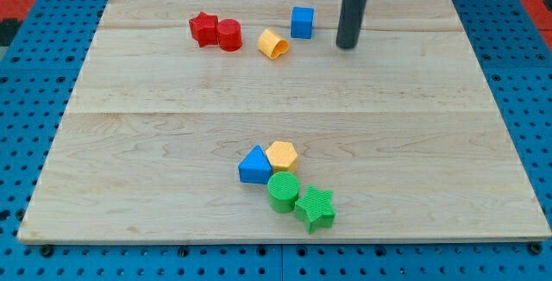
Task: Push the blue cube into the yellow hexagon
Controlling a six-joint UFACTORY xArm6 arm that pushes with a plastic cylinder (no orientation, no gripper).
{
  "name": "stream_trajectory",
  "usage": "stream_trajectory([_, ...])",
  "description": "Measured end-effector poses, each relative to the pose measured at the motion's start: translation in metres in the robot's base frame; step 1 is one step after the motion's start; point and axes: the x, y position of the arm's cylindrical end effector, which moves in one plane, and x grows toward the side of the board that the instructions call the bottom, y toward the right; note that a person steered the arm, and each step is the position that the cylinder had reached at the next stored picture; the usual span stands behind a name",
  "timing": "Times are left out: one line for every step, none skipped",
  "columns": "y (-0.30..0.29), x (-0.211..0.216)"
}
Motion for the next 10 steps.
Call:
stream_trajectory([-0.02, -0.073])
stream_trajectory([-0.113, -0.013])
stream_trajectory([-0.111, 0.026])
stream_trajectory([-0.129, -0.025])
stream_trajectory([-0.113, -0.047])
stream_trajectory([-0.084, -0.02])
stream_trajectory([-0.075, 0.026])
stream_trajectory([-0.073, 0.003])
stream_trajectory([-0.062, 0.04])
stream_trajectory([-0.066, 0.105])
